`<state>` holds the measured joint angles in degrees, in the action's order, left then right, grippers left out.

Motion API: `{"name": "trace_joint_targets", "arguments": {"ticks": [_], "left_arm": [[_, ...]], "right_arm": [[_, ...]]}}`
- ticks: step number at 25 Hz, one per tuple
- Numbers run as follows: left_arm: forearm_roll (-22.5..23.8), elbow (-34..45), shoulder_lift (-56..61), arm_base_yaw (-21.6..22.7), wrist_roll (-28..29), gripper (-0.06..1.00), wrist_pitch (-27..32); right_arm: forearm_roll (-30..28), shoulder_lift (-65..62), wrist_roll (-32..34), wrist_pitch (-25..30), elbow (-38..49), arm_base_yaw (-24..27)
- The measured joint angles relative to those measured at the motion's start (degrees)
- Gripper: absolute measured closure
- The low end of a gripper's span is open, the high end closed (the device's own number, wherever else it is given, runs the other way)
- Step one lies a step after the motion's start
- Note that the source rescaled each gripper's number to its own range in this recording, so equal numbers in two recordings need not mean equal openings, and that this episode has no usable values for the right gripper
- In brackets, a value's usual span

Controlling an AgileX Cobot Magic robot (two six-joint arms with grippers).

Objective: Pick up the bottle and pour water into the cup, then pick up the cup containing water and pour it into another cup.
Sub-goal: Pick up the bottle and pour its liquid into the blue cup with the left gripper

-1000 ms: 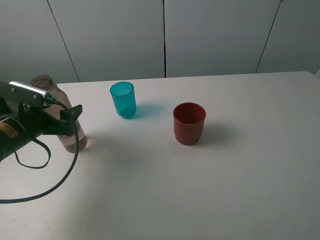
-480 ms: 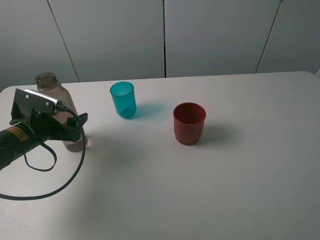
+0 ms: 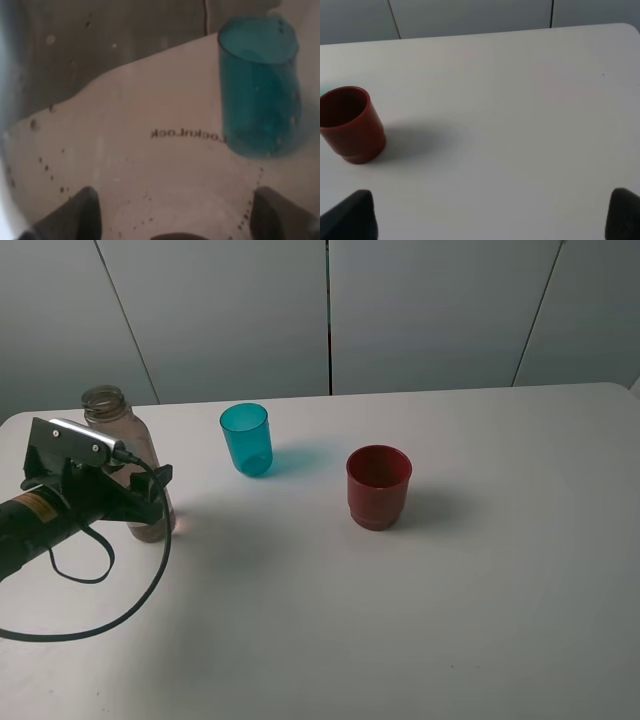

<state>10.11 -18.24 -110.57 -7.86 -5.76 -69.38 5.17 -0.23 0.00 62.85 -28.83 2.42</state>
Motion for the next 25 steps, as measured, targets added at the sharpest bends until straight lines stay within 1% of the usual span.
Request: {"name": "trace_joint_targets", "arguments": {"ticks": [15,18,20,21,23,25], "left_arm": [[-0.13,0.0,0.0,0.0,0.27,0.9,-0.1],[-0.13,0.0,0.95,0.0,1.86,0.9,1.1],[-0.01,0.0,2.44,0.0,1.66,0.9,1.94],[0.28,-0.12,3.65,0.0,0.89,0.9,3.1],[1.91,-1.12,6.0,0.13,-0.1,0.9,7.54],[5.92,-2.55,8.4,1.09,-0.5,0.9,12.73]], "right_arm": [[0.0,0.0,0.0,0.0,0.0,0.0],[0.0,0.0,-0.33,0.0,0.0,0.0],[0.0,0.0,-0.33,0.0,0.0,0.0],[0.0,0.0,-0.33,0.0,0.0,0.0],[0.0,0.0,-0.33,0.0,0.0,0.0],[0.0,0.0,-0.33,0.0,0.0,0.0]]}}
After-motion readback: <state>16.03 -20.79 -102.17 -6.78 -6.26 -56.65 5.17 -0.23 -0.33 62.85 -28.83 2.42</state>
